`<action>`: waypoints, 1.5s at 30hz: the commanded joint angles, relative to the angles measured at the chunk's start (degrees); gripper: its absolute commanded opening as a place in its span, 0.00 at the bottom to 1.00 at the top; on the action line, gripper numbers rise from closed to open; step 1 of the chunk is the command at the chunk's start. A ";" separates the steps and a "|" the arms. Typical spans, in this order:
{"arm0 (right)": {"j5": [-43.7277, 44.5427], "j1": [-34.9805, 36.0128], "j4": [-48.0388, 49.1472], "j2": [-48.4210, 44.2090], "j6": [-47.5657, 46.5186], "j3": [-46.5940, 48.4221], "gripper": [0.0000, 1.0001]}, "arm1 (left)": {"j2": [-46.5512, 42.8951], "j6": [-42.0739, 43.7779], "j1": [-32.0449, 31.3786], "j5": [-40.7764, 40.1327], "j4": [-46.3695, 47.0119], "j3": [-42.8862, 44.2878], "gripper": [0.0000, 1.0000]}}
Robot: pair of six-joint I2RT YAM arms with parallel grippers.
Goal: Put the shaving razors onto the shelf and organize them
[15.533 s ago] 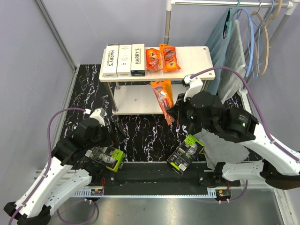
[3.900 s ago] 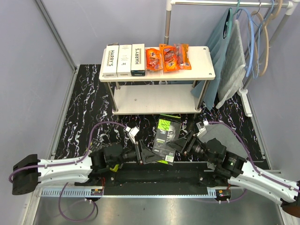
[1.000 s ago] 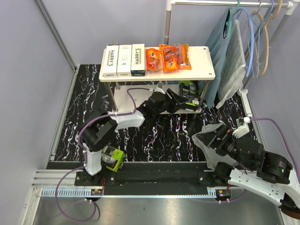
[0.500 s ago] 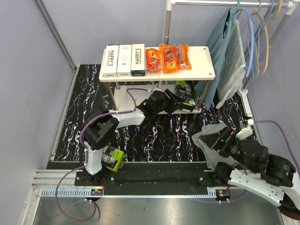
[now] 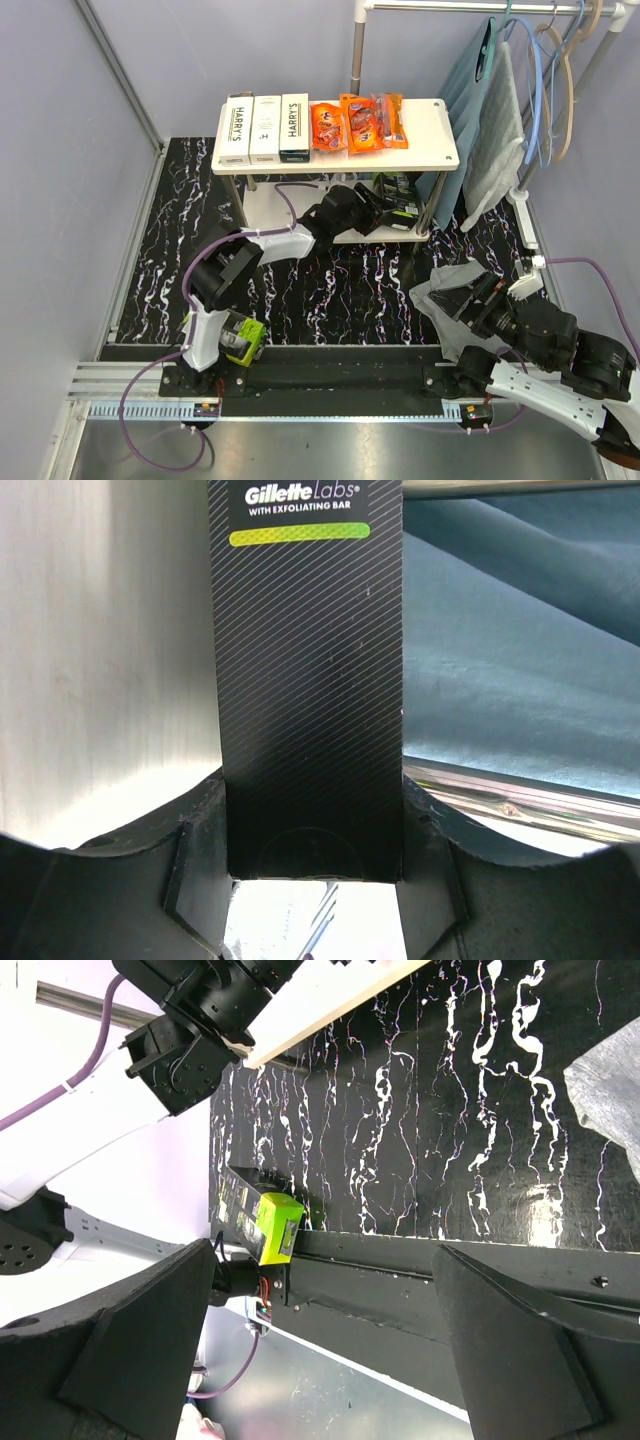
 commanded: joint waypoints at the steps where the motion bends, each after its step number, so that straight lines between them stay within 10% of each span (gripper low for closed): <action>1: 2.52 -0.07 0.14 -0.53 0.78 1.48 1.00 | -1.48 -1.13 -0.07 2.54 5.04 -0.04 0.27; 5: 2.34 -0.07 0.93 -0.44 0.78 1.04 1.00 | -2.27 -0.08 -0.16 3.15 5.31 -2.34 0.57; 15: 1.55 -0.07 1.81 -0.27 0.87 0.42 1.00 | -3.06 -1.13 -0.86 5.71 6.63 -4.18 0.90; 34: 0.49 -0.07 3.13 -0.62 0.69 -0.46 1.00 | -4.74 9.76 -0.86 1.13 -35.35 11.27 0.99; 45: 0.14 -0.07 3.48 -0.88 0.69 -0.81 1.00 | -7.28 13.72 -0.69 -1.42 -37.75 7.50 0.99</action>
